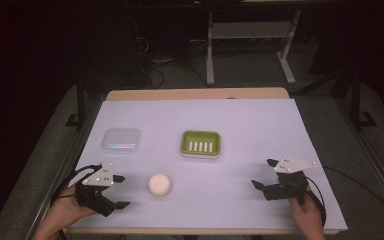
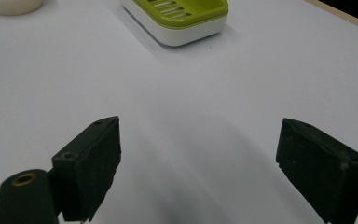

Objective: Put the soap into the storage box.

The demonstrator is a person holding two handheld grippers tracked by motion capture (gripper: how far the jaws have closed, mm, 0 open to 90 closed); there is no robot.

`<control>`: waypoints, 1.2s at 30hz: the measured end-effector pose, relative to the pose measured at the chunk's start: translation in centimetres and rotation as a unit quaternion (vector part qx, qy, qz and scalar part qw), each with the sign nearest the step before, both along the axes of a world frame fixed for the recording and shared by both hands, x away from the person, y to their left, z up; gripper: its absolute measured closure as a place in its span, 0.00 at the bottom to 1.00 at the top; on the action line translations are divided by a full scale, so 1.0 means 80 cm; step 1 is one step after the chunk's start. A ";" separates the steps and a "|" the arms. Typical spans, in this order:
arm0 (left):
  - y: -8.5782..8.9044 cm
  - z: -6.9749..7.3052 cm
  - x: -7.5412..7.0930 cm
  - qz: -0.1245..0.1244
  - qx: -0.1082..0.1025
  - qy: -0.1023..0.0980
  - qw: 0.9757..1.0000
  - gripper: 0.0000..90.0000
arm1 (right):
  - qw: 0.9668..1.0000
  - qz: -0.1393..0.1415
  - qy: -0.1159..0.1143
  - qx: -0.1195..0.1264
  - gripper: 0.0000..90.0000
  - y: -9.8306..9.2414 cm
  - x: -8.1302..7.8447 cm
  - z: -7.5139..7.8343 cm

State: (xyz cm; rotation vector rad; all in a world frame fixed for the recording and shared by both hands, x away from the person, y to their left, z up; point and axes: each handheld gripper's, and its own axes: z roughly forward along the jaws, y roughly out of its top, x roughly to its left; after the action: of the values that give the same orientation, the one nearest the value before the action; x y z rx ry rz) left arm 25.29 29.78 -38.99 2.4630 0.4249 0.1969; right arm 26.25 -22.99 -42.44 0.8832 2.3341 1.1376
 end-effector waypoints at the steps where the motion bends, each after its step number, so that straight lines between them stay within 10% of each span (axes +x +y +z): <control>1: 0.000 0.000 0.000 0.000 0.000 0.000 1.000 0.23 | 1.000 0.000 0.000 0.000 0.15 0.000 0.000 0.000; 36: -0.072 0.003 0.041 -0.040 0.031 0.019 0.999 0.22 | 1.000 0.005 -0.004 0.005 0.15 -0.001 0.001 0.003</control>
State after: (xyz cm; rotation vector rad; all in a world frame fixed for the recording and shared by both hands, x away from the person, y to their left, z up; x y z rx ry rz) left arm 28.59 24.05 -38.72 2.5425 0.3408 0.1310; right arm 26.32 -23.04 -42.19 0.8703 2.3307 1.1544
